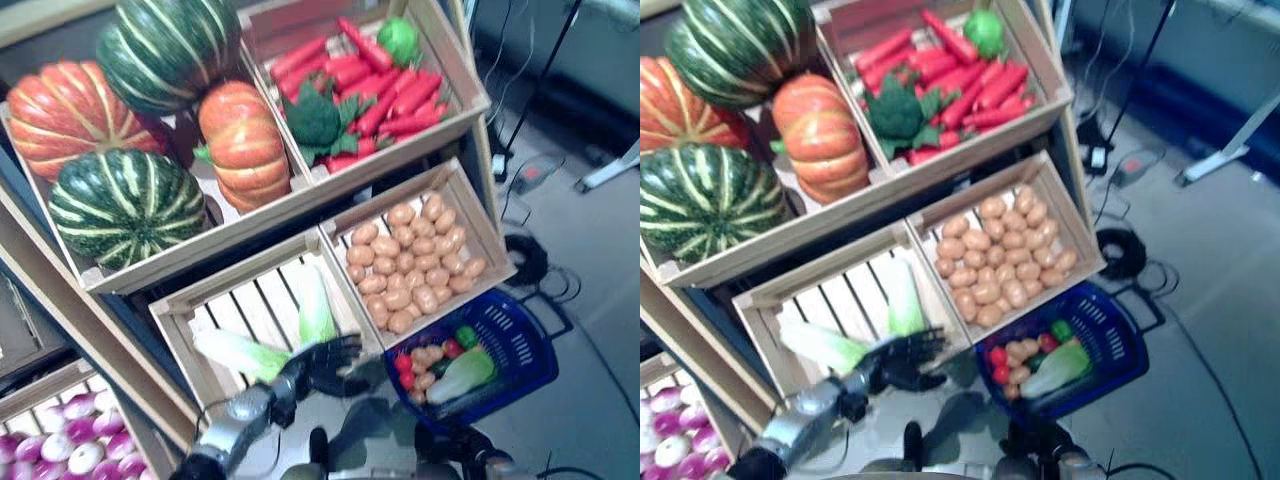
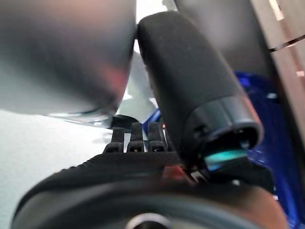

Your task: Put vegetables into the basket

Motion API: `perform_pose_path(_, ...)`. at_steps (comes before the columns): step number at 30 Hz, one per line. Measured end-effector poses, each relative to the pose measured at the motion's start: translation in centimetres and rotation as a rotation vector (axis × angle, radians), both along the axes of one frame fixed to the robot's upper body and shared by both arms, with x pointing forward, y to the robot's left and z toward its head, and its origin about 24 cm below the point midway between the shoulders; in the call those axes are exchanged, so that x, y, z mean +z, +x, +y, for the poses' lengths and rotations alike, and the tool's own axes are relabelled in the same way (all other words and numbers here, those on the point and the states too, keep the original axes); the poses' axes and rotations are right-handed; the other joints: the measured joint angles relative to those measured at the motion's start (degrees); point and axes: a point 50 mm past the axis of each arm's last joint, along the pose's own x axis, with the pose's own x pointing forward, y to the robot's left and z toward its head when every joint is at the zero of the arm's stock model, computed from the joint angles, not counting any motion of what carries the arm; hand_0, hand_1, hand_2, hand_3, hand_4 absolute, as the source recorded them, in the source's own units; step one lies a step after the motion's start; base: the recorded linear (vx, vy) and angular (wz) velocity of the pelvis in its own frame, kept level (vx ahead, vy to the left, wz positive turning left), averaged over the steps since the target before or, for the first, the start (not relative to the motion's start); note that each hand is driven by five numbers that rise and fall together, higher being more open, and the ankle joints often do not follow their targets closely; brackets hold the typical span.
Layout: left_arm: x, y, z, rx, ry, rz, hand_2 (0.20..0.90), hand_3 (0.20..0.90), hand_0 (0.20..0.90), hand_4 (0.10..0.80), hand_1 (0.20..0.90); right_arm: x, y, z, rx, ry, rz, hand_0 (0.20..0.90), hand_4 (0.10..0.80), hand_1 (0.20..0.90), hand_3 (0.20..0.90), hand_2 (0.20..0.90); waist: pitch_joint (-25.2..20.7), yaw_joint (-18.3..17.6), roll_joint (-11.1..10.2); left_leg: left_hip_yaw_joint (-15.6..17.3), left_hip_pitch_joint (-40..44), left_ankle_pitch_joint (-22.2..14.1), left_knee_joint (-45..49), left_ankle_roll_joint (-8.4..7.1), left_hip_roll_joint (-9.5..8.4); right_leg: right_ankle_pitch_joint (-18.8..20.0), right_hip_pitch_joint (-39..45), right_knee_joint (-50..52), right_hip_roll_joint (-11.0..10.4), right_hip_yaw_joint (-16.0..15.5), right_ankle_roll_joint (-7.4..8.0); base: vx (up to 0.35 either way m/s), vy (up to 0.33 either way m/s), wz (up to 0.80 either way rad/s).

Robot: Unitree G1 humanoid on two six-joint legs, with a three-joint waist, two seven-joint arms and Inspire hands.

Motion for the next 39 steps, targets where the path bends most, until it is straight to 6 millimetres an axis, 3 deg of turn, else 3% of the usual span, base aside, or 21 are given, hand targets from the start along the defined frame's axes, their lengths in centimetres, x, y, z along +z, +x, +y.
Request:
perform_pose_path(4,2.5,1.9,2.7,0.082,0.066,-0.094,0.9,0.9,0.9,0.8,0.9,1.1,1.7,-1.6,0.006,-0.045,-0.051,0.9,0.8,0.9,0.9,0.9,3.01,0.25,2.0,-1.34,-0.99,0.22,0.03,-0.33,0.36,-0.06,-0.63,0.0,0.34,-1.1,-0.23,-0.038,-0.035,0.06)
perform_pose_path(7,2.9,2.1,4.7,0.151,0.139,-0.101,0.9,0.9,0.9,0.8,0.9,1.6,2.4,-2.2,-0.015,-0.046,-0.089,0.9,0.8,0.9,0.9,0.9,4.31,0.72,1.75,-2.24,-2.74,0.34,0.48,-0.5,0.61,-0.12,-1.79,0.07,0.66,-1.46,-0.45,-0.086,-0.038,0.11)
perform_pose_path(12,3.9,2.8,8.4,0.227,0.404,-0.144,0.9,0.9,0.9,0.8,0.9,3.1,5.6,-2.4,-0.033,-0.039,-0.191,0.9,0.8,0.9,0.9,0.9,10.23,1.79,0.97,-2.82,-6.1,0.48,2.39,-0.7,0.79,0.68,-3.97,0.14,0.87,-2.04,-0.96,-0.094,-0.035,0.06)
perform_pose_path(17,6.4,4.2,9.7,0.288,0.592,-0.279,0.9,0.9,0.9,0.8,0.9,4.0,7.2,-2.3,-0.054,-0.02,-0.274,0.9,0.8,0.9,0.9,0.9,13.65,3.23,1.88,-5.25,-10.23,0.68,4.63,-1.03,0.8,0.58,-6.27,1.36,0.91,-4.21,-1.26,-0.127,-0.073,0.2)
perform_pose_path(22,10.3,5.9,11.3,0.292,0.912,-0.488,0.9,0.9,0.9,0.8,0.9,5.7,9.6,-2.5,-0.098,0.001,-0.38,0.9,0.8,0.9,0.9,0.9,16.76,3.89,0.72,-5.74,-14.23,0.85,7.01,-1.29,0.7,0.16,-10.71,5.16,0.66,-4.35,-1.68,-0.115,-0.028,0.04)
perform_pose_path(26,12.5,6.6,12.0,0.335,1.143,-0.641,0.9,0.9,0.9,0.8,0.9,6.4,10.6,-2.2,-0.091,0.007,-0.427,0.9,0.8,0.9,0.9,0.9,19.07,3.97,0.13,-5.84,-15.02,0.83,8.59,-1.32,0.62,-1.01,-12.44,8.64,0.35,-4.24,-2.08,-0.099,-0.029,-0.01)
perform_pose_path(32,15.5,8.2,11.5,0.399,1.418,-0.96,0.9,0.9,0.9,0.8,0.9,7.2,11.6,-2.3,-0.128,0.012,-0.474,0.9,0.8,0.9,0.9,0.9,19.58,4.32,-0.71,-7.38,-20.25,0.57,13.04,-1.61,0.01,-5.4,-19.97,19.61,-0.85,-4.22,-2.62,-0.08,-0.019,0.11)
perform_pose_path(34,15.5,8.5,11.2,0.375,1.445,-1.003,0.9,0.9,0.9,0.8,0.9,7.4,11.8,-2.3,-0.127,0.01,-0.482,0.9,0.8,0.9,0.9,0.9,19.71,4.26,-0.94,-7.39,-20.96,0.26,13.85,-1.47,-0.16,-6.04,-21.21,21.53,-1.17,-4.0,-2.72,-0.053,0.075,0.0)
perform_pose_path(39,12.9,8.2,10.3,0.228,1.541,-1.078,0.9,0.9,0.9,0.8,0.9,8.3,13.0,-1.9,-0.138,0.039,-0.53,0.9,0.8,0.9,0.9,0.9,20.11,2.84,-1.75,-7.13,-23.56,-0.92,17.02,-1.39,-1.23,-6.5,-24.68,24.62,-1.91,-2.07,-2.64,-0.04,0.111,-0.08)
